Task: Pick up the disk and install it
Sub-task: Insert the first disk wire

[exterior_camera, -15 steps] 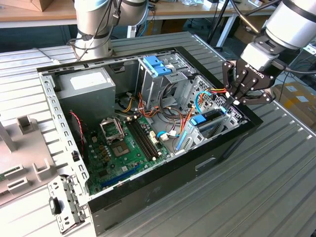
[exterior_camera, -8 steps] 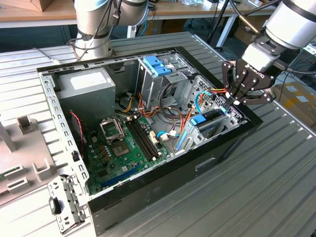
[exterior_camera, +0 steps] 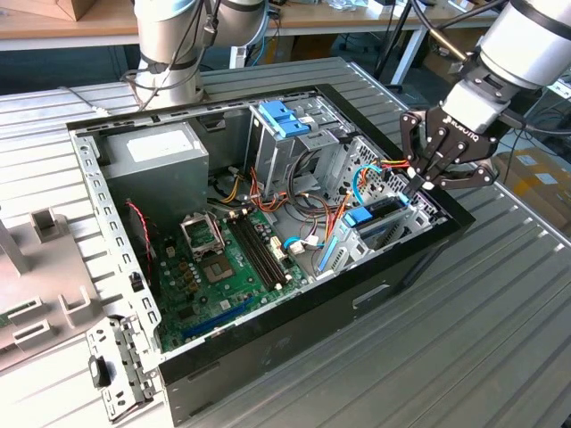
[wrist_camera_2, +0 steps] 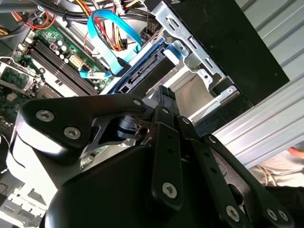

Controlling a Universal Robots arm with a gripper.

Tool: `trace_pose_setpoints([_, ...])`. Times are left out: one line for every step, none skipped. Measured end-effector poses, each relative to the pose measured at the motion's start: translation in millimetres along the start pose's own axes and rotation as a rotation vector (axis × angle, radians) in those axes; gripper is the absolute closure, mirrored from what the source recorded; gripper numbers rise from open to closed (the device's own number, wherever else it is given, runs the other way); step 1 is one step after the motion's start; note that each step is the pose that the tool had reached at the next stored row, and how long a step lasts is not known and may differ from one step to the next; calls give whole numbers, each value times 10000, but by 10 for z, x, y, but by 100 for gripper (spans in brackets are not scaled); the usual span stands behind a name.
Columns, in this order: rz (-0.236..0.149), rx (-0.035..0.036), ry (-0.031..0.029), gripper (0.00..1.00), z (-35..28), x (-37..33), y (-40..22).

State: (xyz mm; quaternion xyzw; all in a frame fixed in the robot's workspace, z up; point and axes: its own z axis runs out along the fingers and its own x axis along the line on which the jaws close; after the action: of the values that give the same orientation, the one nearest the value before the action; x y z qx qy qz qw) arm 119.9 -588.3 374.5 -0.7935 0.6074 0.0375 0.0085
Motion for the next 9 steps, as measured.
trace_pose_setpoints([-67, -5, 2, 89, 0, 0, 0])
trace_pose_setpoints([-154, -11, 5, 89, 0, 0, 0])
trace_pose_setpoints([-230, -16, 8, 89, 0, 0, 0])
trace_pose_setpoints([-311, -22, 11, 89, 0, 0, 0])
trace_pose_setpoints([-370, -26, 12, 89, 0, 0, 0])
trace_pose_setpoints([-454, -32, 15, 89, 0, 0, 0])
trace_pose_setpoints([-509, -36, 17, 89, 0, 0, 0])
trace_pose_setpoints([-577, -40, 19, 89, 0, 0, 0])
trace_pose_setpoints([-626, -44, 20, 89, 0, 0, 0])
